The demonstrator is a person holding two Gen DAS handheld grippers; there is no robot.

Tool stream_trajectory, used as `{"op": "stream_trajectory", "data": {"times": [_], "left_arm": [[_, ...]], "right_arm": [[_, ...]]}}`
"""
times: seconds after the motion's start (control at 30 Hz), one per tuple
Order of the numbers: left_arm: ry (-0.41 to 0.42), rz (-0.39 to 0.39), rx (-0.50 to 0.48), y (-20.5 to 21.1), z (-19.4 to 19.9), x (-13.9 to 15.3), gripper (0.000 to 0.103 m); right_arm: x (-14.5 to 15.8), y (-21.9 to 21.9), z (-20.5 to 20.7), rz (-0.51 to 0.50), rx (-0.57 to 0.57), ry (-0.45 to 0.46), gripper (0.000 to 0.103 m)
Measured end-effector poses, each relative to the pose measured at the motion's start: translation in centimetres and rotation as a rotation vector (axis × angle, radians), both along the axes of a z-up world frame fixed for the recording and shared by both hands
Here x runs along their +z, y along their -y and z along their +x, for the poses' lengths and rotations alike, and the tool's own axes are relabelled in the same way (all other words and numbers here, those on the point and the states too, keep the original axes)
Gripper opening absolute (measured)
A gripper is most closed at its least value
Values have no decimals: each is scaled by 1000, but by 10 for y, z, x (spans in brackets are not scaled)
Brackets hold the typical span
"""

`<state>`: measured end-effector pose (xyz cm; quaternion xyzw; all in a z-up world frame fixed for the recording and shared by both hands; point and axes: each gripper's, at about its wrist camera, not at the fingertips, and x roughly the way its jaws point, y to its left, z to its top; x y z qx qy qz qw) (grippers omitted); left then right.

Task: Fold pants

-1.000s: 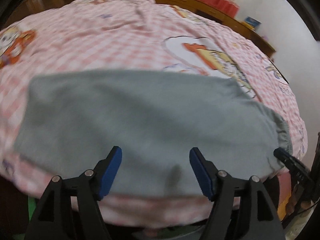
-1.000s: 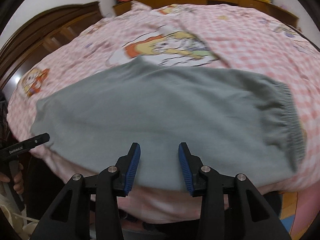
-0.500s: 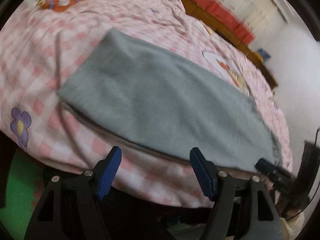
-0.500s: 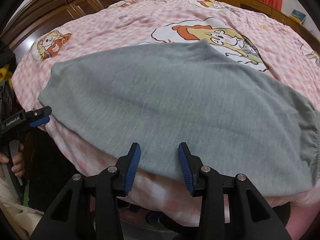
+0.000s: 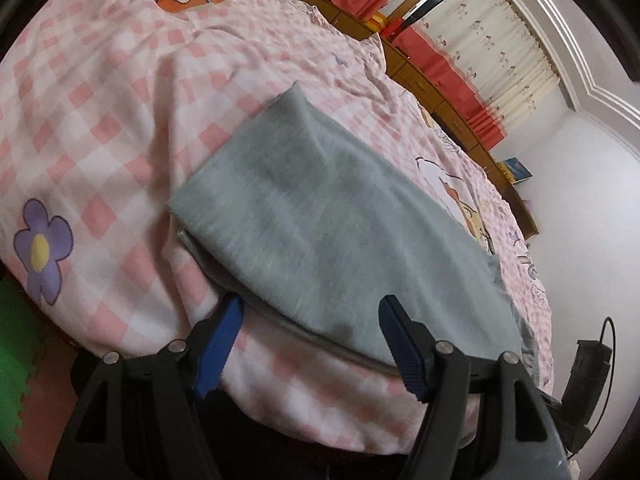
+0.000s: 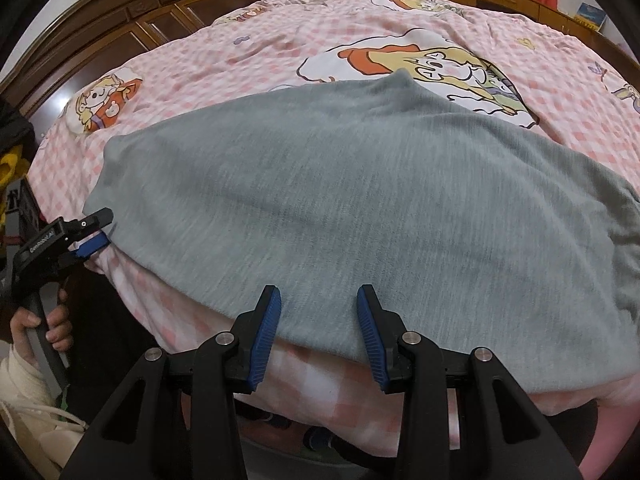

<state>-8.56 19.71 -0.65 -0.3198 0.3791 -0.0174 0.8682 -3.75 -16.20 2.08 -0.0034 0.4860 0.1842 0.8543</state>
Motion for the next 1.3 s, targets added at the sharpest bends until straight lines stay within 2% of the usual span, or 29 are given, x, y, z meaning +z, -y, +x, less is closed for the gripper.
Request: {"op": "stream_trajectory", "data": {"times": [0.17, 0.4, 0.53, 0.57, 0.7, 0.8, 0.87, 0.93, 1.13, 1.23, 1.3], "left_arm": [[8, 12, 23, 4, 5, -6, 74], [28, -50, 69, -2, 4, -14, 74], [50, -60, 93, -5, 3, -16, 73], [55, -64, 100, -6, 2, -15, 70], [147, -104, 94, -11, -9, -7, 45], [176, -122, 87, -12, -11, -5, 45], [137, -105, 97, -10, -9, -10, 45], [117, -123, 106, -9, -10, -15, 45], [129, -138, 119, -4, -8, -15, 57], [195, -148, 83, 0, -4, -3, 50], [224, -116, 79, 4, -2, 6, 50]], "right_arm": [[0, 1, 0, 1, 0, 1, 41], [0, 0, 0, -1, 1, 2, 41], [0, -1, 1, -10, 1, 3, 41], [0, -2, 2, -12, 1, 3, 41], [-1, -3, 3, -20, 1, 4, 41], [-2, -4, 3, -25, 2, 7, 41], [-2, -4, 3, -25, 2, 8, 41], [-2, -5, 3, -26, 2, 9, 41], [-2, -5, 4, -32, 7, 13, 41], [-3, -5, 3, -30, 6, 14, 41], [-3, -5, 3, -29, 7, 15, 41]]}}
